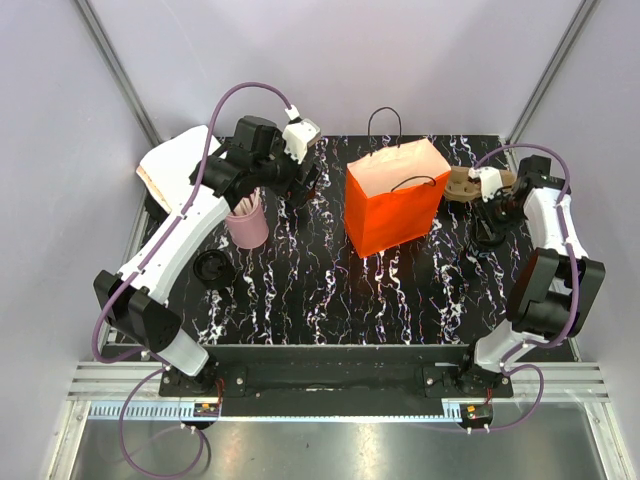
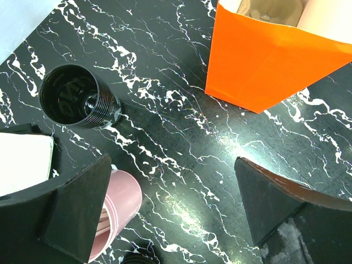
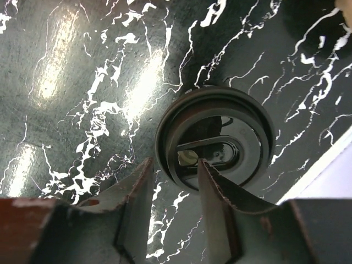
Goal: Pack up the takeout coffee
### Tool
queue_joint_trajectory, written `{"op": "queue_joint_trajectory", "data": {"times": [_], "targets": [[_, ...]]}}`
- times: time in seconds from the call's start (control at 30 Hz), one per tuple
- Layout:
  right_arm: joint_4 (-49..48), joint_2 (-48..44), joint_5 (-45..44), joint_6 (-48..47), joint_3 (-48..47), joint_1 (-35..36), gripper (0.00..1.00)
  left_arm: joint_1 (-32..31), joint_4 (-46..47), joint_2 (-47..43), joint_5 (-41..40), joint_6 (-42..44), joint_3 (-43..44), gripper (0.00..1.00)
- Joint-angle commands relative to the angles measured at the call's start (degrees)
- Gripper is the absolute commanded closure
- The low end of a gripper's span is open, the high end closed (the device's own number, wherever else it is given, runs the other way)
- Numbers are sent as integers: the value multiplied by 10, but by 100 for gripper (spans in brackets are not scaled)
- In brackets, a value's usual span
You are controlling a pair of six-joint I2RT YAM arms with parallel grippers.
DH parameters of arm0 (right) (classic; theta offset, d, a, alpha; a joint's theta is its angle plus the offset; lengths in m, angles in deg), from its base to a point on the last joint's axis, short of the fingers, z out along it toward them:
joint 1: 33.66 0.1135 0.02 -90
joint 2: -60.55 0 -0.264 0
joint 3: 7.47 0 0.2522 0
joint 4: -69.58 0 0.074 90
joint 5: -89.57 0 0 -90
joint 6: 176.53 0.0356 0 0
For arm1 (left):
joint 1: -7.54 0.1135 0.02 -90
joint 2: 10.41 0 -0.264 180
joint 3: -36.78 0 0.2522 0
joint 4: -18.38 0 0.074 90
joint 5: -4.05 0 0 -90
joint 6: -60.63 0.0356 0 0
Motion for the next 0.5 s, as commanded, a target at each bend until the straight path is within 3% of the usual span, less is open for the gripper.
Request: {"op": "queue_joint_trajectory", "data": {"times": [0.0, 0.47], "targets": [[17, 4, 20, -24, -26, -2, 57, -1, 26, -8, 13, -6, 2, 1], [35, 16, -5, -32, -32, -2, 70, -2, 19, 5, 19, -8, 10, 1]]}}
